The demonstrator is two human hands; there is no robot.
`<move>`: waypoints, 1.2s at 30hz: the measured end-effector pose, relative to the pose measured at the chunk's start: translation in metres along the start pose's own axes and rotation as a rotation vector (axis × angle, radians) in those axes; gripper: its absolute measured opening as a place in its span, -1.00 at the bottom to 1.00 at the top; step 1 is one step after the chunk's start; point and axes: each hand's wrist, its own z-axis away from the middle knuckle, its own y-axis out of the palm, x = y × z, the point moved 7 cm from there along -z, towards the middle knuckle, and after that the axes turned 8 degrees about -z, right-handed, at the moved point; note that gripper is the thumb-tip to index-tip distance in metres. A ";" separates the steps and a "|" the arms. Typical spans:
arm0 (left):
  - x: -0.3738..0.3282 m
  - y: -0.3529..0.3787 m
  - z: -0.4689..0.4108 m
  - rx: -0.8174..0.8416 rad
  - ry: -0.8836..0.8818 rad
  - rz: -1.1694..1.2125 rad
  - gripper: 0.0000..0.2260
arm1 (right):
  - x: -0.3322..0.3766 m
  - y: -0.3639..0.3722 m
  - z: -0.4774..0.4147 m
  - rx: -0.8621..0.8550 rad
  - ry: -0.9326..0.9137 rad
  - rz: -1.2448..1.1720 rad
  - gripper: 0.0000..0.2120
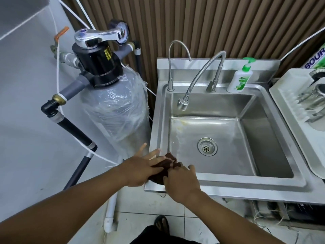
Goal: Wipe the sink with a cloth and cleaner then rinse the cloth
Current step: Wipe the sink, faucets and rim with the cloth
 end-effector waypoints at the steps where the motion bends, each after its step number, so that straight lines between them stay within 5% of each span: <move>1: 0.000 -0.004 0.003 -0.061 -0.040 -0.010 -0.43 | -0.001 -0.003 -0.003 -0.038 0.020 -0.060 -0.67; 4: -0.015 0.009 0.009 -0.246 -0.229 0.126 -0.55 | -0.003 0.004 -0.012 -0.011 0.081 -0.292 -0.68; 9: -0.039 0.043 -0.003 -0.127 -0.542 0.336 -0.41 | -0.010 0.016 -0.041 0.195 0.196 -0.756 -0.76; 18: 0.009 0.040 -0.041 0.010 -0.663 0.415 -0.29 | -0.039 0.017 -0.090 0.365 0.316 -1.302 -0.69; 30: 0.064 0.018 -0.096 0.104 -0.765 0.421 -0.23 | -0.064 -0.016 -0.159 0.402 0.181 -1.227 -0.56; 33: 0.077 0.019 -0.104 0.014 -0.713 0.410 -0.15 | -0.072 -0.024 -0.169 0.381 0.146 -1.140 -0.48; 36: 0.085 0.014 -0.105 -0.209 -0.700 0.337 -0.40 | -0.075 -0.023 -0.170 0.361 0.123 -1.105 -0.47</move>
